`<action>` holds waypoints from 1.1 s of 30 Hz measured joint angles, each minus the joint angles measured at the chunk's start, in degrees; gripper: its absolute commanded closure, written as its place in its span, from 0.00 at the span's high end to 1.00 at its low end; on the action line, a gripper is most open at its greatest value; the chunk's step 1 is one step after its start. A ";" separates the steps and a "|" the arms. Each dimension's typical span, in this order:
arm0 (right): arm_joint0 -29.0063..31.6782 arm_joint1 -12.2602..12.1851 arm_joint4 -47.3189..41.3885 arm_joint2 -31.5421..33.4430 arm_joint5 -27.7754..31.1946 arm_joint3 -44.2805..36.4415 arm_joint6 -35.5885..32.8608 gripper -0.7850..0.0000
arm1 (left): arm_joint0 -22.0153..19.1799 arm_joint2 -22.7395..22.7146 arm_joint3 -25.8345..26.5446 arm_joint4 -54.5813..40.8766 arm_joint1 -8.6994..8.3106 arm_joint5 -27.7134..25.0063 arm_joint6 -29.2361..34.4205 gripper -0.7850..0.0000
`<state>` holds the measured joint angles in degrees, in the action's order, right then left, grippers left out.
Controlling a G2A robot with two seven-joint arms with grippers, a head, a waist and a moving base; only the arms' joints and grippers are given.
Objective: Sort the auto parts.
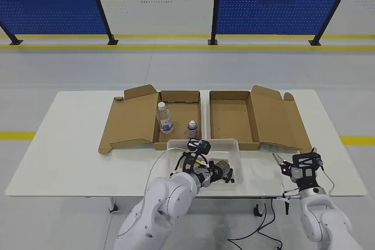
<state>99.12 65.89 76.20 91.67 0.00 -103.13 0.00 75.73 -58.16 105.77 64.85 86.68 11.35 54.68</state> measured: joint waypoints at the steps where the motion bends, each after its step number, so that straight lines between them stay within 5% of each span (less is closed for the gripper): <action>1: 0.00 0.00 0.00 0.00 0.00 0.00 0.00 1.00 | 0.03 -0.16 0.20 -0.13 -0.03 0.27 -0.33 0.00; 21: 0.00 0.00 0.00 0.00 0.00 0.00 0.00 1.00 | -1.42 -5.43 5.58 4.31 -0.99 3.78 -1.84 0.00; 33: 0.00 0.00 0.00 0.00 0.00 0.00 0.00 1.00 | -8.94 -8.48 -1.05 5.89 -0.97 5.51 -0.61 0.00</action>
<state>99.12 65.89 76.20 91.67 0.00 -103.13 0.00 66.79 -66.64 104.71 70.74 85.72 16.86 54.07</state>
